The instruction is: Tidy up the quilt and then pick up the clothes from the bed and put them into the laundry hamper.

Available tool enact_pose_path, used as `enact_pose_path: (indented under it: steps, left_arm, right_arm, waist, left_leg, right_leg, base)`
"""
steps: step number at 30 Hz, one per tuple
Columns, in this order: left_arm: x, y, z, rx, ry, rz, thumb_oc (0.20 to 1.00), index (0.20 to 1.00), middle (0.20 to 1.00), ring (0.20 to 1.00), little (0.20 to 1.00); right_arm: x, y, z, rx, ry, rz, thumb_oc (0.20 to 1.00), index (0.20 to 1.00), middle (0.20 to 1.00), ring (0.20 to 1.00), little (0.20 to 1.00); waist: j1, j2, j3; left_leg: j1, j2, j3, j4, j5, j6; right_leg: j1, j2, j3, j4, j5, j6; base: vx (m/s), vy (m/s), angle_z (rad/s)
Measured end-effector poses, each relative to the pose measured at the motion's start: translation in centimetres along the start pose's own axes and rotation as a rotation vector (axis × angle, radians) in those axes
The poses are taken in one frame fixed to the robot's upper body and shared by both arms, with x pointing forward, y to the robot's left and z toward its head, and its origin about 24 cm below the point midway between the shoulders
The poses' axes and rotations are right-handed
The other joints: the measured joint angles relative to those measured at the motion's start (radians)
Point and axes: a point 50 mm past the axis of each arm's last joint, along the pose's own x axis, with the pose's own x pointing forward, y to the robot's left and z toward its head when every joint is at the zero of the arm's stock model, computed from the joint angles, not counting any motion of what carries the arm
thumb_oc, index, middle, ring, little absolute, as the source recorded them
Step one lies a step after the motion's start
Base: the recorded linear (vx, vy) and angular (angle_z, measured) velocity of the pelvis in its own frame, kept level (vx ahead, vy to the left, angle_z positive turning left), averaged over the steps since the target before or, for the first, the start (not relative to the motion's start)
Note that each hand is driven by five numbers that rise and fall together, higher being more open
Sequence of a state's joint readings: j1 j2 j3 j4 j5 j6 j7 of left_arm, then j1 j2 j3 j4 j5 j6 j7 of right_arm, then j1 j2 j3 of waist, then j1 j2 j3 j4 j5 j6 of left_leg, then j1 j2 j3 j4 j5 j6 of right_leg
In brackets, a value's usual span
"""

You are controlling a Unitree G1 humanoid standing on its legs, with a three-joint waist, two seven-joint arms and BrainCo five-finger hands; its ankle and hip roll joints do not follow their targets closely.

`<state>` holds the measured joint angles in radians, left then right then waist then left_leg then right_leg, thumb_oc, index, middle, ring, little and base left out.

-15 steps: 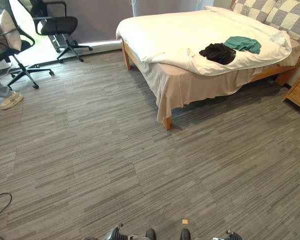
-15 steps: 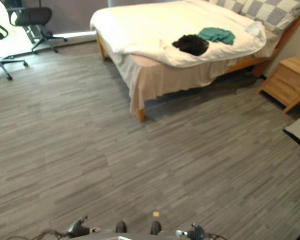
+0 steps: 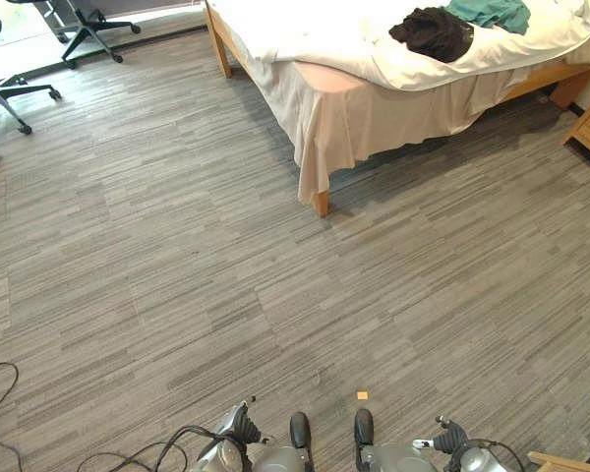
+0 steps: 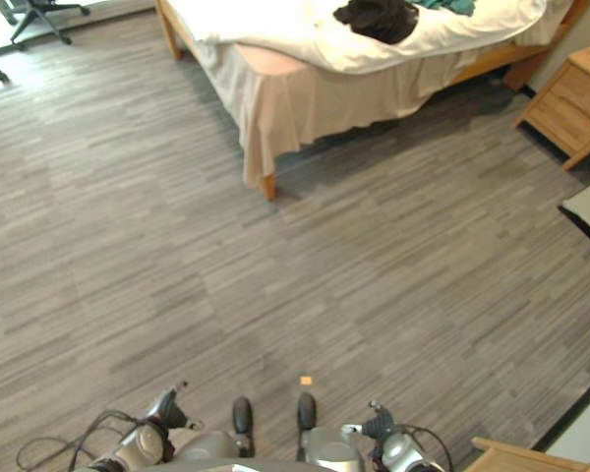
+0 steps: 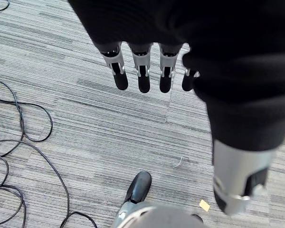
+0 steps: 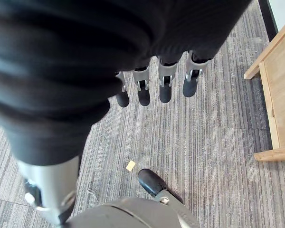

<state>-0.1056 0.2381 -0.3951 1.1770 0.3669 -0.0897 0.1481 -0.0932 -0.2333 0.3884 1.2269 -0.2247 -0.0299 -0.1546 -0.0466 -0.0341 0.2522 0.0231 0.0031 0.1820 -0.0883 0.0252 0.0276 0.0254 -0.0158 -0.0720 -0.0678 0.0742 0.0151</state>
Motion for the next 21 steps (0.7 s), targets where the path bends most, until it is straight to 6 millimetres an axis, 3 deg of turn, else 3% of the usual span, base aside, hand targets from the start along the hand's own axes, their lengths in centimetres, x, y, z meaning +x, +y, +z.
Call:
enact_pose_path:
  steps: [3,4,5,6,7,8,9,12,13,16,17,18,19,20,21]
  left_arm:
    - [0.4,0.8,1.0,-0.002,-0.021,0.018,1.0,1.0,1.0,1.0,1.0]
    - [0.6,1.6,1.5,-0.007,-0.034,0.035,1.0,1.0,1.0,1.0,1.0]
    - [0.8,2.2,2.1,-0.027,-0.045,0.045,1.0,1.0,1.0,1.0,1.0]
    - [0.9,2.2,2.4,-0.037,-0.046,0.045,1.0,1.0,1.0,1.0,1.0]
    - [1.0,2.5,2.3,-0.039,-0.042,0.05,1.0,1.0,1.0,1.0,1.0]
    - [0.9,2.4,2.3,-0.041,-0.043,0.05,1.0,1.0,1.0,1.0,1.0]
    - [0.9,2.2,2.2,-0.04,-0.039,0.045,1.0,1.0,1.0,1.0,1.0]
    - [0.9,1.4,2.2,-0.008,-0.026,-0.002,1.0,1.0,1.0,1.0,1.0]
    - [0.9,1.0,1.8,-0.005,-0.009,-0.019,1.0,1.0,1.0,1.0,1.0]
    - [0.2,-1.3,0.5,-0.003,0.029,-0.09,1.0,1.0,1.0,1.0,1.0]
    - [-0.5,-3.5,-0.4,-0.006,0.05,-0.149,1.0,1.0,1.0,1.0,1.0]
    - [-0.7,-3.9,-0.5,-0.014,0.054,-0.166,1.0,1.0,1.0,1.0,1.0]
    - [-0.9,-4.5,-0.9,-0.02,0.066,-0.182,1.0,1.0,1.0,1.0,1.0]
    - [-1.1,-4.8,-0.9,-0.072,0.063,-0.174,1.0,1.0,1.0,1.0,1.0]
    - [-1.0,-4.4,-0.4,-0.093,0.036,-0.153,1.0,1.0,1.0,1.0,1.0]
  right_arm:
    - [0.2,-0.6,0.9,0.044,-0.02,-0.017,1.0,1.0,1.0,1.0,1.0]
    - [0.4,-0.9,1.5,0.064,-0.032,-0.025,1.0,1.0,1.0,1.0,1.0]
    - [0.6,-1.8,2.6,0.08,-0.057,-0.046,1.0,1.0,1.0,1.0,1.0]
    - [0.8,-2.5,3.5,0.112,-0.08,-0.064,1.0,1.0,1.0,1.0,1.0]
    - [0.7,-2.6,3.6,0.144,-0.085,-0.076,1.0,1.0,1.0,1.0,1.0]
    - [0.6,-2.3,3.1,0.189,-0.078,-0.076,1.0,1.0,1.0,1.0,1.0]
    - [0.5,-1.9,2.5,0.219,-0.059,-0.071,1.0,1.0,1.0,1.0,1.0]
    - [0.2,-0.5,0.8,0.332,0.01,-0.041,1.0,1.0,1.0,1.0,1.0]
    - [0.1,-0.2,0.3,0.355,0.033,-0.033,1.0,1.0,1.0,1.0,1.0]
    - [-0.4,0.9,-1.7,0.417,0.102,-0.02,1.0,1.0,1.0,1.0,1.0]
    - [-1.1,1.2,-4.7,0.382,0.201,-0.007,1.0,1.0,1.0,1.0,1.0]
    - [-1.2,1.2,-5.2,0.371,0.224,0.002,1.0,1.0,1.0,1.0,1.0]
    - [-1.6,1.9,-6.0,0.34,0.244,0.025,1.0,1.0,1.0,1.0,1.0]
    - [-1.8,2.1,-6.4,0.318,0.246,0.03,1.0,1.0,1.0,1.0,1.0]
    - [-1.8,2.1,-6.4,0.28,0.239,0.037,1.0,1.0,1.0,1.0,1.0]
  waist:
    - [-0.006,0.0,0.034]
    - [-0.009,0.002,0.051]
    - [-0.006,0.016,0.072]
    - [-0.008,0.031,0.089]
    - [-0.028,0.03,0.087]
    - [-0.049,0.008,0.085]
    - [-0.057,0.003,0.086]
    - [-0.1,0.013,0.08]
    - [-0.11,0.014,0.077]
    - [-0.145,0.056,0.047]
    - [-0.141,0.122,-0.014]
    - [-0.143,0.133,-0.028]
    - [-0.137,0.118,-0.075]
    - [-0.107,0.116,-0.115]
    - [-0.086,0.101,-0.127]
  left_leg:
    - [-0.022,0.025,0.011,0.0,0.014,0.006]
    - [-0.018,0.038,0.023,0.004,-0.001,0.007]
    - [-0.019,0.068,0.033,0.005,-0.006,0.007]
    - [-0.017,0.086,0.075,0.003,-0.006,0.003]
    - [-0.014,0.081,0.083,0.0,-0.012,-0.004]
    - [0.007,0.055,0.093,-0.001,-0.027,-0.006]
    - [0.024,0.045,0.107,-0.001,-0.038,-0.008]
    - [0.048,0.038,0.106,0.004,-0.073,-0.037]
    - [0.063,0.038,0.108,0.004,-0.087,-0.047]
    - [0.152,0.083,0.117,0.0,-0.145,-0.099]
    - [0.22,0.16,0.141,0.068,-0.182,-0.166]
    - [0.196,0.216,0.142,0.204,-0.188,-0.189]
    - [0.165,0.245,0.134,0.323,-0.152,-0.205]
    - [0.074,0.283,0.068,0.537,-0.065,-0.228]
    - [-0.008,0.302,0.02,0.705,0.041,-0.209]
  right_leg:
    - [-0.08,0.018,0.009,0.101,-0.001,0.003]
    - [-0.125,0.032,0.015,0.167,0.0,0.019]
    - [-0.221,0.05,0.001,0.319,0.009,0.048]
    - [-0.313,0.028,-0.08,0.474,-0.016,0.11]
    - [-0.349,-0.007,-0.115,0.488,-0.027,0.116]
    - [-0.361,-0.071,-0.126,0.408,-0.044,0.119]
    - [-0.356,-0.1,-0.116,0.318,-0.045,0.116]
    - [-0.346,-0.159,-0.082,-0.003,-0.03,0.127]
    - [-0.353,-0.172,-0.085,-0.021,-0.028,0.128]
    - [-0.316,-0.164,-0.127,0.017,0.009,0.103]
    - [-0.267,-0.094,-0.161,0.069,0.059,0.073]
    - [-0.208,-0.061,-0.153,0.045,0.066,0.062]
    - [-0.163,-0.047,-0.151,-0.003,0.098,0.022]
    - [-0.122,-0.009,-0.148,-0.014,0.08,-0.042]
    - [-0.104,-0.004,-0.137,-0.014,0.064,-0.065]
  base:
    - [0.09,-0.001,-0.13]
    - [0.26,-0.019,-0.62]
    - [0.29,-0.056,-0.84]
    - [0.34,-0.08,-0.76]
    - [0.37,-0.107,-0.44]
    - [0.39,-0.132,-0.19]
    - [0.46,-0.173,-0.23]
    - [0.52,-0.168,-0.03]
    - [0.53,-0.167,-0.02]
    - [0.53,-0.223,-0.1]
    - [0.53,-0.375,-0.29]
    - [0.48,-0.39,-0.37]
    - [0.6,-0.459,-0.31]
    - [0.4,-0.282,-0.36]
    - [0.43,-0.215,-0.63]
